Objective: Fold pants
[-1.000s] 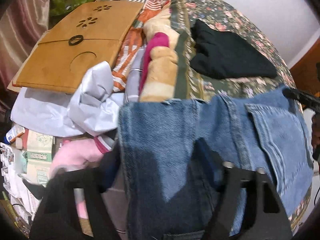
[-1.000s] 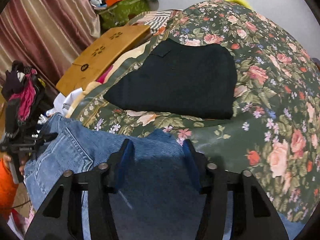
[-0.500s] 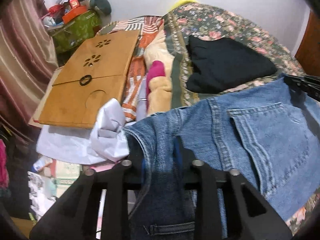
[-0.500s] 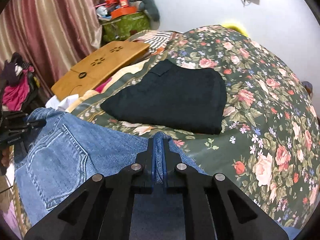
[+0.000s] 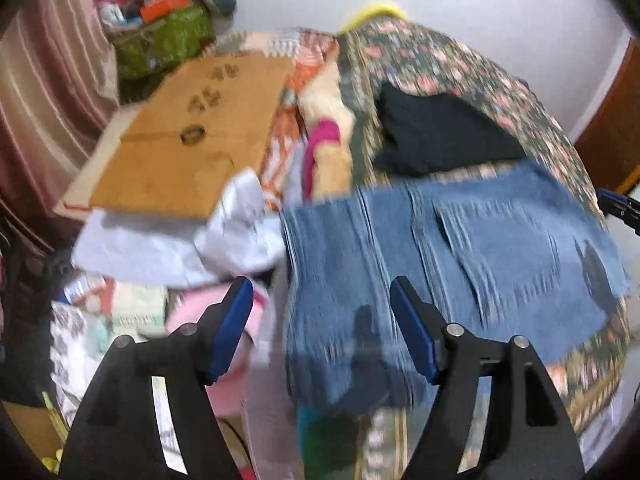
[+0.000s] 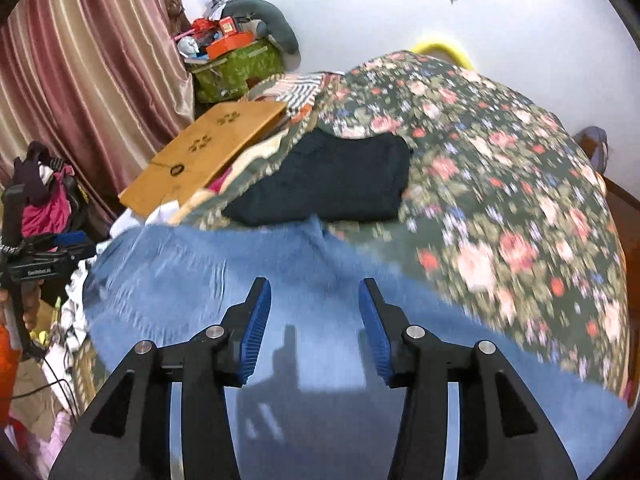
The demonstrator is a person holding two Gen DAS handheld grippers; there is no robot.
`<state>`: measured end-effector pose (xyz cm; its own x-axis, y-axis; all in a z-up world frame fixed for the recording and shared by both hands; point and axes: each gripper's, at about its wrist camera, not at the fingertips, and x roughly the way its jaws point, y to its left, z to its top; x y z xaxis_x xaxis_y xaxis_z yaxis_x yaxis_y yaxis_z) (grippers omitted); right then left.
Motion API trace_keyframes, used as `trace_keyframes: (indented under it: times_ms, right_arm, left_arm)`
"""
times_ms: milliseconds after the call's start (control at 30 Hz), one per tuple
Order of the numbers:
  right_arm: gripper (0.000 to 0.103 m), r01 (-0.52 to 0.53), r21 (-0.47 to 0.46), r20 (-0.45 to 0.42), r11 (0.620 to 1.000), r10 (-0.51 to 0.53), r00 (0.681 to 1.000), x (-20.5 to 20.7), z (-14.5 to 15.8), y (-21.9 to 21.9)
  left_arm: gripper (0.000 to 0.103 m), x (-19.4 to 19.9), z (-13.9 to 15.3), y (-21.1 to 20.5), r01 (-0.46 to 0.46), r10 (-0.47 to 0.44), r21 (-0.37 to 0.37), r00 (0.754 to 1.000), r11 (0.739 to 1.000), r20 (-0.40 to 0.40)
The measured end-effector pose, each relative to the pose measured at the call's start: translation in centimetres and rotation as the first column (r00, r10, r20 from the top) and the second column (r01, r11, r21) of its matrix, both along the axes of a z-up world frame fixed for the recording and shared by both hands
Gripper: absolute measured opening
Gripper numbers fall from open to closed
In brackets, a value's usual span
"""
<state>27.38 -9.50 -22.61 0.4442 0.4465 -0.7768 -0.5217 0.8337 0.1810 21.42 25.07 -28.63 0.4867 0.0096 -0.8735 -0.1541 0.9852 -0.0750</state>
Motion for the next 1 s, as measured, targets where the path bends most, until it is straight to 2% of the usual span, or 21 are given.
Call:
trace_keyframes:
  times_ms: [133,167,233,267,300,367,500,567,667,767,833,967,1000]
  right_arm:
    - [0.042,0.011,-0.001,-0.061,1.000,-0.011,0.998,-3.1,-1.9,-1.7]
    - [0.042,0.011,-0.012,-0.093,1.000,-0.012,0.996,-3.7,-2.9,-2.0]
    - [0.042,0.014,-0.065,-0.148,0.998,-0.023,0.989,-4.6,-5.2,-2.2]
    - [0.043,0.016,-0.071,-0.150,0.997,-0.026,0.988,-5.4,-6.1,-2.7]
    - [0.043,0.023,-0.055,-0.109,0.998,-0.029,0.994,-6.2,-6.1,-3.3]
    - [0.043,0.051,-0.056,-0.093,0.997,-0.056,0.994,-7.5,-6.0,-4.4]
    - [0.044,0.092,-0.019,-0.116,0.996,-0.094,0.989,-8.5,-5.8,-7.0]
    - [0.043,0.098,-0.015,-0.125,0.995,-0.099,0.987,-8.9,-5.6,-8.0]
    - [0.044,0.160,-0.058,-0.100,0.985,-0.165,0.981,-10.3,-5.4,-10.6]
    - [0.046,0.279,-0.071,-0.091,0.958,-0.285,0.954,-11.2,-5.4,-15.4]
    - [0.046,0.374,-0.045,-0.086,0.926,-0.377,0.922,-11.5,-5.0,-19.6]
    - [0.046,0.556,0.013,-0.069,0.831,-0.554,0.830,-12.2,-4.0,-28.2]
    - [0.046,0.602,0.014,-0.062,0.798,-0.601,0.797,-12.3,-4.0,-30.5]
  left_arm:
    - [0.074,-2.2,-3.0,-0.7,-0.010,0.007,-0.049,0.998,0.999,-0.060]
    - [0.074,-2.5,-3.7,-1.1,-0.010,0.008,-0.031,0.997,0.999,-0.074]
    - [0.076,-2.8,-5.1,-1.9,-0.022,0.028,0.072,0.996,0.997,-0.083]
    - [0.078,-3.0,-5.5,-2.0,-0.021,0.029,0.092,0.997,0.996,-0.078]
    - [0.079,-3.1,-5.8,-2.0,-0.023,0.029,0.096,0.997,0.995,-0.071]
    - [0.082,-3.4,-6.2,-2.0,-0.046,0.053,0.097,0.997,0.994,-0.064]
    - [0.080,-3.4,-5.6,-2.0,-0.040,0.049,0.114,0.996,0.993,-0.075]
    - [0.078,-3.5,-4.5,-2.4,-0.015,0.024,0.126,0.997,0.992,-0.067]
    - [0.078,-3.5,-1.6,-4.0,0.028,-0.025,0.132,0.999,0.991,-0.020]
    - [0.078,-2.8,1.7,-6.6,0.058,-0.064,0.153,0.997,0.987,0.035]
    - [0.079,-1.8,3.3,-8.7,0.079,-0.089,0.146,0.994,0.986,0.066]
    - [0.082,1.1,4.9,-13.5,0.122,-0.132,0.104,0.987,0.987,0.088]
    - [0.082,1.9,4.9,-14.7,0.136,-0.144,0.094,0.986,0.986,0.086]
